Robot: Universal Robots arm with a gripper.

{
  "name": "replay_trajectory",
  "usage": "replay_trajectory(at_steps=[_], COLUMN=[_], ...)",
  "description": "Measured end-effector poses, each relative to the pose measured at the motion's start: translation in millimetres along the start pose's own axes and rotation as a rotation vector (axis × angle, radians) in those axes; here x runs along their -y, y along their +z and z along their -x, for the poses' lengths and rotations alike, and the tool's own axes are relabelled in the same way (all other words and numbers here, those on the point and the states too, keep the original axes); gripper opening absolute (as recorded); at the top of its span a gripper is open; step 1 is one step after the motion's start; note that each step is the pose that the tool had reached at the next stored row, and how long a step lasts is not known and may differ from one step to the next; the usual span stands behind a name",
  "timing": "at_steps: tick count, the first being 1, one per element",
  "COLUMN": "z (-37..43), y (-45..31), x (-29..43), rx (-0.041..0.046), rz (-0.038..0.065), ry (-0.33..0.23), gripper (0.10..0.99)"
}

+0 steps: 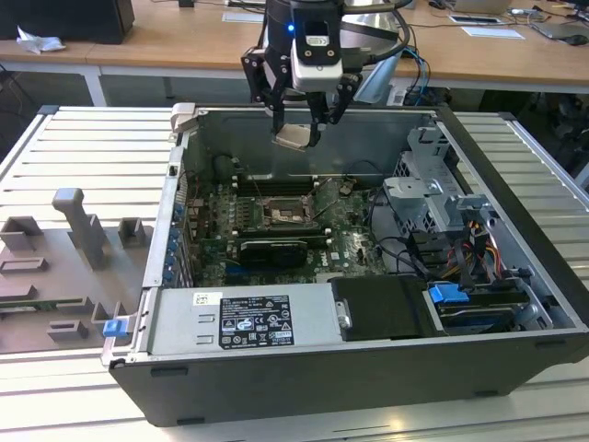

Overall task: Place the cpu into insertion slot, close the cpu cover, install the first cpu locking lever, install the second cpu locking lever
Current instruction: 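Place the cpu into insertion slot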

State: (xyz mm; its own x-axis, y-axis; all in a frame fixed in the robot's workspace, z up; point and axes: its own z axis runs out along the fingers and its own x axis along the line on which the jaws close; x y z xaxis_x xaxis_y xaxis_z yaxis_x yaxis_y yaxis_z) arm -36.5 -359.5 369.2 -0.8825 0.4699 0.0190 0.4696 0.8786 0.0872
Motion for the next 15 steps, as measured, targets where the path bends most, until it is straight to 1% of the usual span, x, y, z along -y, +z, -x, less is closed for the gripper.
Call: replay_trajectory(at_steps=[10, 14, 15], z=[0.0, 0.0, 0.0], y=[0.1, 0.2, 0.3], x=[0.0, 0.0, 0.0], rx=[0.0042, 0.0074, 0.0090], rz=[0.001, 0.001, 0.002], ry=[0.047, 0.083, 0.100], gripper=[0.537, 0.537, 0.537])
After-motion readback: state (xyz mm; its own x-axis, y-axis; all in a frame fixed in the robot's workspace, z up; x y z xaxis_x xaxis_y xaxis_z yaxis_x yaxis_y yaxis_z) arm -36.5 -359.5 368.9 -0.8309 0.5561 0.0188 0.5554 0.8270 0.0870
